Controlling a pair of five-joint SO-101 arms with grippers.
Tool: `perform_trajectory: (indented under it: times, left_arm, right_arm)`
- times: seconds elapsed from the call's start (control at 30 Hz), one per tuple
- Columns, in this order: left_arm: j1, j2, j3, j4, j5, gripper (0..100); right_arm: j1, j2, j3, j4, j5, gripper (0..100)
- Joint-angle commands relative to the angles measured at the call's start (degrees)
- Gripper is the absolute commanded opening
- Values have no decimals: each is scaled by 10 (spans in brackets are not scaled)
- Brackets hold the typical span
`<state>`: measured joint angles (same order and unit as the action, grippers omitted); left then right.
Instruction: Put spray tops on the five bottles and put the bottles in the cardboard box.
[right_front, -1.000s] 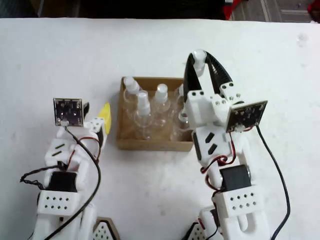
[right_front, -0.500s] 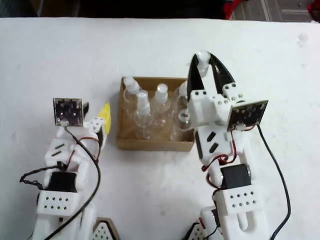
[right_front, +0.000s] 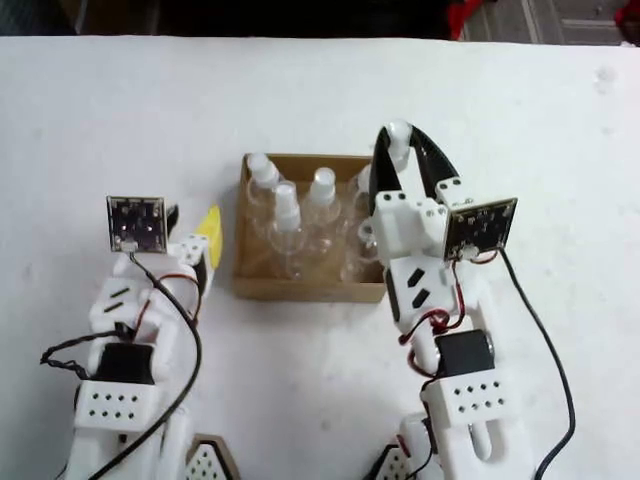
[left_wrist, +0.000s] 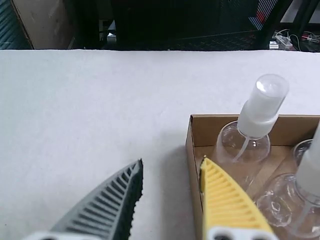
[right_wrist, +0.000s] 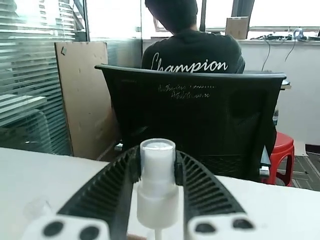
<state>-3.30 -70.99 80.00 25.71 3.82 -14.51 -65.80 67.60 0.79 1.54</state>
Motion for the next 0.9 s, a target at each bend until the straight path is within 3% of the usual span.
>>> perform_trajectory:
  times: [0.0, 0.27, 0.5, 0.63, 0.87]
  left_arm:
    - [2, -12, -6, -14, -8, 176]
    - [2, -12, -6, -12, -8, 176]
    - [2, -12, -6, -12, -8, 176]
    - [2, -12, -4, -14, -8, 176]
    - [2, -12, -4, -14, -8, 176]
  right_arm:
    - [-23, -48, 18, -29, 5, 16]
    - [-34, -147, 184, -149, 9, 16]
    - [-37, -219, 264, -159, 9, 16]
    - [-36, -275, 296, -143, 9, 16]
    - [-53, -328, 295, -21, 5, 16]
